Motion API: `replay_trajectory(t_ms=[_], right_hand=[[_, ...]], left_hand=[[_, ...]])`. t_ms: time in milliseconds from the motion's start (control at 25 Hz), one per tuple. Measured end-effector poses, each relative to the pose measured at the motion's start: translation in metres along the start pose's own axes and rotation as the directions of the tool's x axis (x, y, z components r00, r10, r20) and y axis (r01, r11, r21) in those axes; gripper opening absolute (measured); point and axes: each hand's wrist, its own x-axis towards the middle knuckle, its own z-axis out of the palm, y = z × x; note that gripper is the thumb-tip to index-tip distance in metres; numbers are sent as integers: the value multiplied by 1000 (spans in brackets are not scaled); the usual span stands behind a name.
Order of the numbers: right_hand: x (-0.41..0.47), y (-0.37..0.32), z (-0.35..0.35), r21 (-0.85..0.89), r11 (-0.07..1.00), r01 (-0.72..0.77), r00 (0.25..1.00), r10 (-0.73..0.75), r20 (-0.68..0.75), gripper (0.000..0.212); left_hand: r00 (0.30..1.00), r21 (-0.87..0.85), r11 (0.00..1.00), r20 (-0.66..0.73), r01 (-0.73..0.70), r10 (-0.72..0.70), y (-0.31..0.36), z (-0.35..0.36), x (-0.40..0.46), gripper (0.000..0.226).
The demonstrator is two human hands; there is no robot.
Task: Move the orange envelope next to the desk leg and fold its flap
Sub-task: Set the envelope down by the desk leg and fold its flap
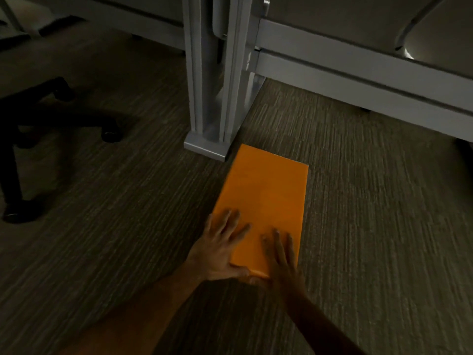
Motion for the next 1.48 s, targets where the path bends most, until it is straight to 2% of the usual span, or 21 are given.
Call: replay_trajectory(t_ms=[480,640,720,800,840,920,960,1080,1160,1240,1280,1320,1360,1400,1480], right_hand=[[115,43,-35,-84,996,2,988,-15,-154,111],[134,47,-44,-82,996,-22,991,10,-134,112],[134,46,-46,-41,999,-28,991,22,-131,103],[135,46,-46,-2,1000,-30,990,29,-136,90],[136,47,-46,12,999,-40,990,41,-137,85],[139,49,-44,26,998,-62,989,65,-136,81],[139,49,-44,30,997,-67,988,71,-135,81],[139,48,-44,69,995,-68,986,78,-148,82],[139,47,-45,174,981,-83,970,119,-211,82],[136,46,-42,408,899,-161,908,296,-295,83],[134,45,-40,611,765,-202,858,439,-267,88],[131,43,-36,805,558,-203,816,551,-176,94],[127,42,-31,917,360,-170,796,599,-87,98],[122,42,-29,963,235,-132,801,598,-36,99],[115,40,-32,975,183,-124,827,562,0,94]], left_hand=[[998,59,998,-67,3,1,-53,0,132,117],[997,47,999,-71,16,-13,-60,-3,151,117],[998,40,999,-67,12,-9,-61,-7,151,112],[991,-52,993,-82,104,-108,-61,-9,152,100],[966,-177,960,-98,219,-239,-60,-9,154,93],[850,-426,792,-92,436,-518,-56,-8,156,88],[806,-477,731,-76,488,-588,-54,-7,156,89],[769,-512,672,-33,535,-638,-48,-3,152,89],[745,-538,643,-40,545,-665,-45,-5,148,91],[720,-607,592,-45,531,-692,-40,-7,144,95],[709,-644,563,-44,518,-703,-38,-8,142,97],[700,-674,535,-36,510,-713,-38,-9,140,98],[695,-699,504,-14,507,-719,-41,-9,139,99],[702,-722,477,17,501,-712,-45,-10,138,98],[757,-772,435,89,463,-648,-56,-10,134,94]])
